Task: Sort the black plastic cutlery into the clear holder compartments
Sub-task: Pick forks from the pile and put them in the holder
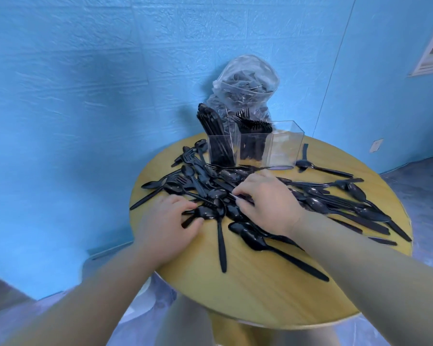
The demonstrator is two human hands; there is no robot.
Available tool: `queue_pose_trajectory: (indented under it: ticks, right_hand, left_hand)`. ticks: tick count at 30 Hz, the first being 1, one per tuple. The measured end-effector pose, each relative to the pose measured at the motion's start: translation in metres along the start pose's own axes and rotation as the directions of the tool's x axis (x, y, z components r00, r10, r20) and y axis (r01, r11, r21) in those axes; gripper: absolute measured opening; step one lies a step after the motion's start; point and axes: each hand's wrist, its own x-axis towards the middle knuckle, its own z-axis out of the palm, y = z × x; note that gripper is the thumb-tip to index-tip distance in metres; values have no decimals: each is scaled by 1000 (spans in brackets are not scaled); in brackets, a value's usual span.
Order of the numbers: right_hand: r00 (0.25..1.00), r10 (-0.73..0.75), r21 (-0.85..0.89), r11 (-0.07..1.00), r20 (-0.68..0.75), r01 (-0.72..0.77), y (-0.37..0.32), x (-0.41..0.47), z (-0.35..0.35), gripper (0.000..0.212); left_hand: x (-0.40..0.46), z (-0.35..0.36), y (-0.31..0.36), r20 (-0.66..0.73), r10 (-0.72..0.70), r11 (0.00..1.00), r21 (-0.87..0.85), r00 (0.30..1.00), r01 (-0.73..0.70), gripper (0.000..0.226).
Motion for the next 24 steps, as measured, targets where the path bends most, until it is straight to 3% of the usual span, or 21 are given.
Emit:
queue_pose_trajectory:
  ticks: [4, 8, 11, 14, 17, 24]
  right_hand:
    - [995, 83, -91, 992, -64, -89, 2, 5, 3, 31]
    - [989, 144, -108, 984, -17, -145, 8, 10, -2, 36]
    - [988, 157, -115, 981, 2, -156, 13, 12, 1, 39]
    - [998, 51, -50, 998, 31, -50, 7, 19, 5, 35]
    - [994, -83, 43, 996, 64, 81, -13, 27, 15, 29]
    - [991, -2, -47, 999, 136, 8, -10, 31, 22, 30]
  left_hand:
    - [-4, 4, 0, 28, 29, 999, 17, 999, -29, 42]
    - [7, 9, 4, -16, 31, 999, 42, 999, -30, 53]
    - [12, 15, 4, 30, 3, 996, 84, 1000, -6, 56]
    - [12, 17, 2, 64, -1, 998, 56, 998, -2, 51]
    - [13, 19, -2, 9, -6, 1000, -9, 1000, 6, 43]
    - [12, 21, -5, -99, -2, 996, -87, 995, -7, 35]
